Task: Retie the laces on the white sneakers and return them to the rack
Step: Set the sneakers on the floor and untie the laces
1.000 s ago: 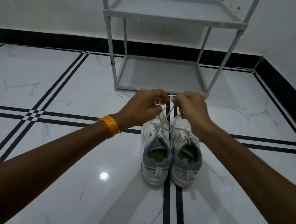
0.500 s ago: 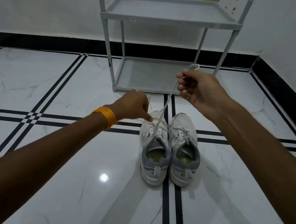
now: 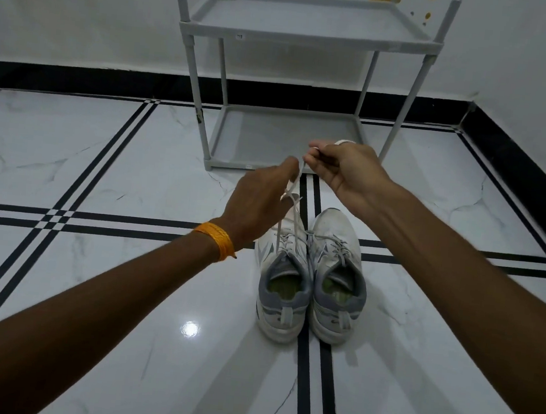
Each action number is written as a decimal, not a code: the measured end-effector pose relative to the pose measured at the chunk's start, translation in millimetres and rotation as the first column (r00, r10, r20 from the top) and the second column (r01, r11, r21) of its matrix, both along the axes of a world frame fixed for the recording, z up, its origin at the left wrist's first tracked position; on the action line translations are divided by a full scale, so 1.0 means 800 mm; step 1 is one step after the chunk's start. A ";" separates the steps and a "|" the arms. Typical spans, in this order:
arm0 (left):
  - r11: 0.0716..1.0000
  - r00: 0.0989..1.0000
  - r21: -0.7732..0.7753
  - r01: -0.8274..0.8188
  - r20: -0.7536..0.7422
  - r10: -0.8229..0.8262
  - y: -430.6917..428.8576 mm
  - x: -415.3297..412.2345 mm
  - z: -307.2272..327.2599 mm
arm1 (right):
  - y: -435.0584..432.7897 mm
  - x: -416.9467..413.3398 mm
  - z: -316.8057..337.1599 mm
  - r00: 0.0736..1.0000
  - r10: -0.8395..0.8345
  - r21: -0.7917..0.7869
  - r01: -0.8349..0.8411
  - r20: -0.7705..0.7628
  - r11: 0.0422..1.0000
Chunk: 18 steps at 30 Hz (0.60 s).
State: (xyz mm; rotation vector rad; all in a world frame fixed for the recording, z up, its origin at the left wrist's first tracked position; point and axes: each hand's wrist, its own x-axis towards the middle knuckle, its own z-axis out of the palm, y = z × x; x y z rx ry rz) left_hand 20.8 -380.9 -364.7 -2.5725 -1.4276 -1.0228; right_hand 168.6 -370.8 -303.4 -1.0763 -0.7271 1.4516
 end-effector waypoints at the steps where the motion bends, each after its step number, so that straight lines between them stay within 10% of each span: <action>1: 0.997 0.999 0.060 0.037 -0.029 -0.036 -0.002 -0.002 0.002 | 0.003 0.001 -0.007 0.999 -0.015 -0.037 0.014 -0.030 0.999; 4: 0.974 0.986 0.179 0.138 -0.112 -0.120 -0.004 -0.007 -0.001 | 0.008 0.005 -0.033 1.000 0.007 -0.149 -0.006 0.006 0.989; 7: 0.987 0.996 -0.160 0.006 0.083 0.008 -0.005 -0.005 -0.002 | -0.002 0.005 -0.049 0.986 0.095 -0.231 -0.061 0.136 0.971; 11: 0.536 0.902 -0.835 0.123 0.319 0.290 0.000 0.001 0.024 | -0.026 0.005 -0.045 0.914 -0.019 -0.060 0.047 0.405 0.997; 14: 0.297 0.798 -0.904 0.309 0.416 0.436 0.009 0.001 0.034 | -0.046 -0.003 -0.038 0.810 -0.039 0.074 -0.006 0.585 0.997; 18: 0.274 0.681 -0.867 0.417 0.498 0.538 0.012 0.005 0.028 | -0.053 -0.003 -0.034 0.834 0.171 -0.070 -0.158 0.525 0.985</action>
